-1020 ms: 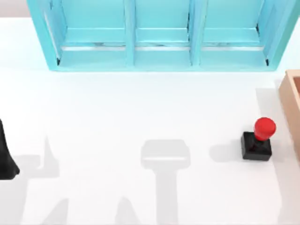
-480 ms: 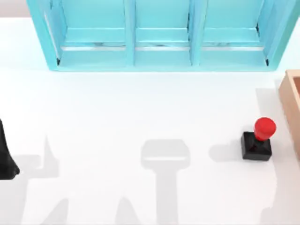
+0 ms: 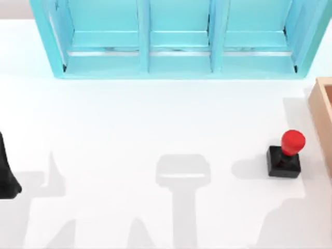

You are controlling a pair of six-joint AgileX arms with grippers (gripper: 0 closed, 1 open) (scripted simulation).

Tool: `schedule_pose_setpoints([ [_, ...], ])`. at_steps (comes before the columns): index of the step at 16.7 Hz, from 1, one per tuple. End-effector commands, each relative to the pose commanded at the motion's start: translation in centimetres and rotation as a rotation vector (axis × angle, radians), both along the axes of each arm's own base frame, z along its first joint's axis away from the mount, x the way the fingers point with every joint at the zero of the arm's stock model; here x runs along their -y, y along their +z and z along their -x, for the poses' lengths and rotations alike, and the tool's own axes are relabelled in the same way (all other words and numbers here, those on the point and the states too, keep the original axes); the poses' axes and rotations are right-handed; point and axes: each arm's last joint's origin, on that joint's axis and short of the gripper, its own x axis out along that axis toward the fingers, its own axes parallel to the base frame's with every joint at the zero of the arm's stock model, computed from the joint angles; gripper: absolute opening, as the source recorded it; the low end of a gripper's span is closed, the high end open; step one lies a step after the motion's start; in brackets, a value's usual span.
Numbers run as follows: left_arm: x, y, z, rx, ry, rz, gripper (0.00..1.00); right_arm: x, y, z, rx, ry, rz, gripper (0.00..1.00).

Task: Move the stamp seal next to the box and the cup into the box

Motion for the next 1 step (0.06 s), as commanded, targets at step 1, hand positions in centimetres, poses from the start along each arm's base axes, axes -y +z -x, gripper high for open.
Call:
schedule_pose_setpoints([
  [1,0.0,0.0,0.0,0.0,0.0,0.0,1.0,0.06,-0.06,0.18,-0.005,-0.011,0.0,1.0],
])
